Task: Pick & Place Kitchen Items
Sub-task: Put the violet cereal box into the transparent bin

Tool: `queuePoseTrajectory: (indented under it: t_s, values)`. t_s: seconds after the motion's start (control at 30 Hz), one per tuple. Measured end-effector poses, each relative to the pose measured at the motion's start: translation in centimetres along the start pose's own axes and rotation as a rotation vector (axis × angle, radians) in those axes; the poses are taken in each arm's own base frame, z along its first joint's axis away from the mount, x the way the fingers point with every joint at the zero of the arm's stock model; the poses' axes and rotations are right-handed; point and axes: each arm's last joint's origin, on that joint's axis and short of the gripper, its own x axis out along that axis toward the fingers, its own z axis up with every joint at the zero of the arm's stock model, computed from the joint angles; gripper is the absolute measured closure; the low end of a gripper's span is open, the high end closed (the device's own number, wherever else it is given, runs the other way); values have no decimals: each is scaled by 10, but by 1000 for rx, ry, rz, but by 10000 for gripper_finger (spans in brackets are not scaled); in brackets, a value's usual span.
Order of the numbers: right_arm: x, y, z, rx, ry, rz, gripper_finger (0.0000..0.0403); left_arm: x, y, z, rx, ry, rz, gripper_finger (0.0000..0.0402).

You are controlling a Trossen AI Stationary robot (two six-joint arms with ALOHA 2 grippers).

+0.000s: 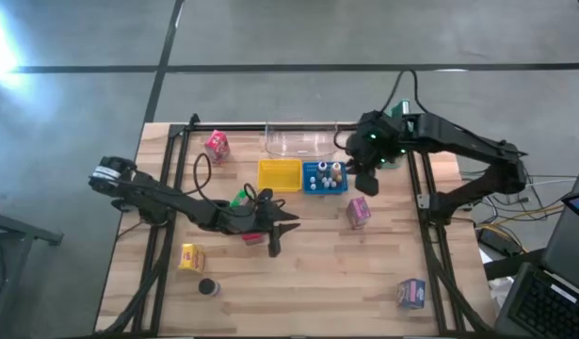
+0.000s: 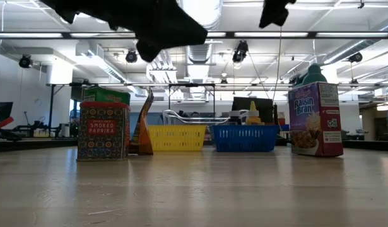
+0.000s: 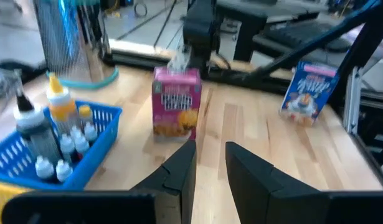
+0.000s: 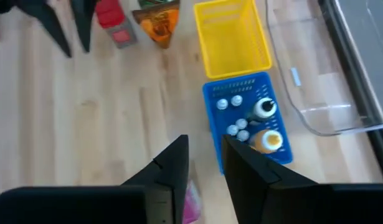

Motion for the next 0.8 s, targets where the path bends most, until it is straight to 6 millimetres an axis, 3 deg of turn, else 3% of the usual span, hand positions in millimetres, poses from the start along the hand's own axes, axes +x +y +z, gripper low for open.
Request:
queuePoseTrajectory:
  t_s: [0.23,0.5,0.6,0.8]
  values:
    - [-17,18,-9,94,-28,43,346,-14,-3,35,131,-113,-16,310]
    - [-19,38,-17,279,36,84,358,-46,5,62,272,-157,-7,310]
    - [-13,42,-25,352,146,43,351,-63,9,75,244,-185,-10,310]
    - [-2,41,-43,349,445,-73,314,-89,16,87,18,-204,-37,310]
